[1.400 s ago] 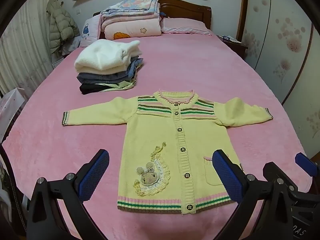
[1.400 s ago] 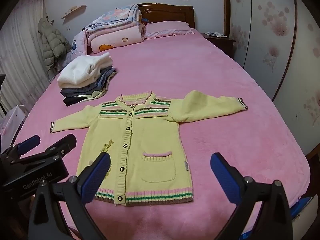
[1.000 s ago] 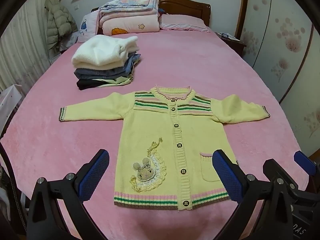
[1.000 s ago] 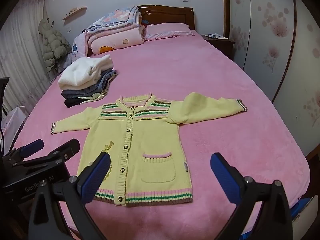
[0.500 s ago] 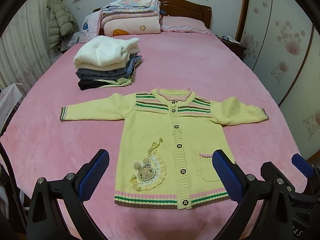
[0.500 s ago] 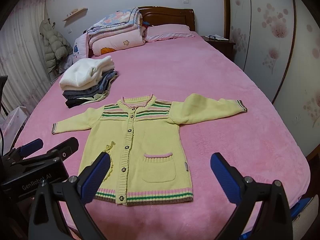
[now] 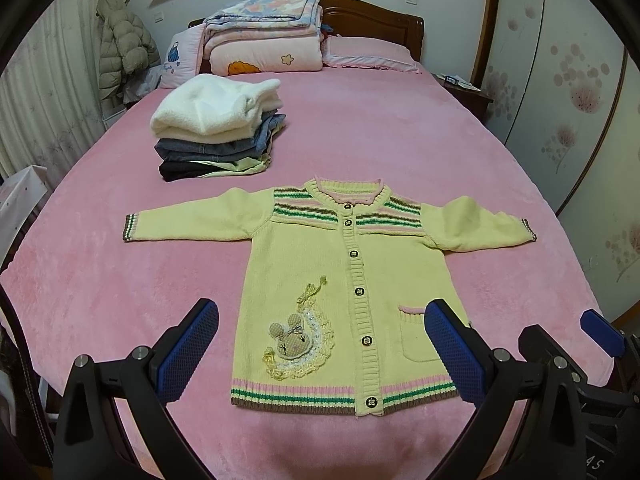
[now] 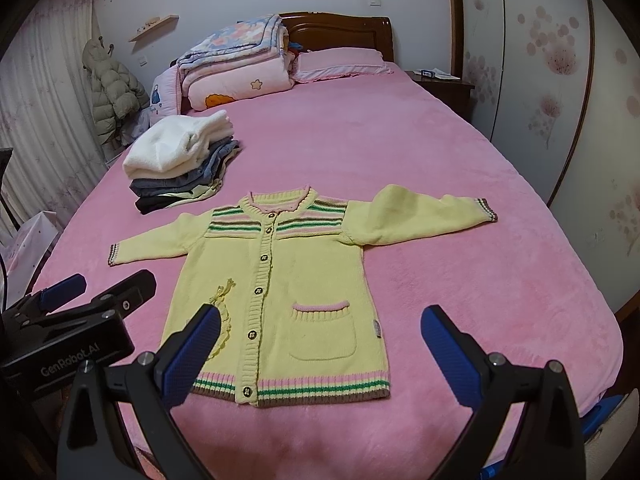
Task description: Fold large clothes
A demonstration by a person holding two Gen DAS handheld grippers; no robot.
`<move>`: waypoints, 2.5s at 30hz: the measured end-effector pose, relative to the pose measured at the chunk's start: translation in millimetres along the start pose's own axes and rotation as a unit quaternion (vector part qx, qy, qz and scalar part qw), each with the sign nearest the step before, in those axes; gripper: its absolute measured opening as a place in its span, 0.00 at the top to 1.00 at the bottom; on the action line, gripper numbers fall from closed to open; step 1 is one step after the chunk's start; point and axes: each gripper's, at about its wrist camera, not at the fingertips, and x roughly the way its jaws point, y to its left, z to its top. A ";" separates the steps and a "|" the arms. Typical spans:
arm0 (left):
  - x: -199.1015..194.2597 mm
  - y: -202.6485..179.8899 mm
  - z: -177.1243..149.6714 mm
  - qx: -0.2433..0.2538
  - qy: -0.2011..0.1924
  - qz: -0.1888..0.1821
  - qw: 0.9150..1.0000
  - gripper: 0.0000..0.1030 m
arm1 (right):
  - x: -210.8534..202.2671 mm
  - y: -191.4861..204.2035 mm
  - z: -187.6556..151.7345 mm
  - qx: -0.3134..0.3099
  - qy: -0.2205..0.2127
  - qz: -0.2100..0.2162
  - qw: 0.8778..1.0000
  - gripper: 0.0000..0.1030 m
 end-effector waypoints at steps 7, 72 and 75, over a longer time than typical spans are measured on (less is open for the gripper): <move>-0.7 0.5 -2.5 0.000 -0.001 -0.002 1.000 0.01 | 0.3 -0.8 -3.5 0.002 0.000 0.001 1.000 0.02; 22.4 -43.6 56.6 0.037 -0.042 0.003 0.998 0.01 | 17.5 -64.0 53.0 0.033 -0.044 0.013 0.998 0.12; 28.1 -51.0 69.0 0.039 -0.044 -0.006 0.998 0.01 | 21.6 -72.5 61.1 0.037 -0.046 0.008 0.998 0.12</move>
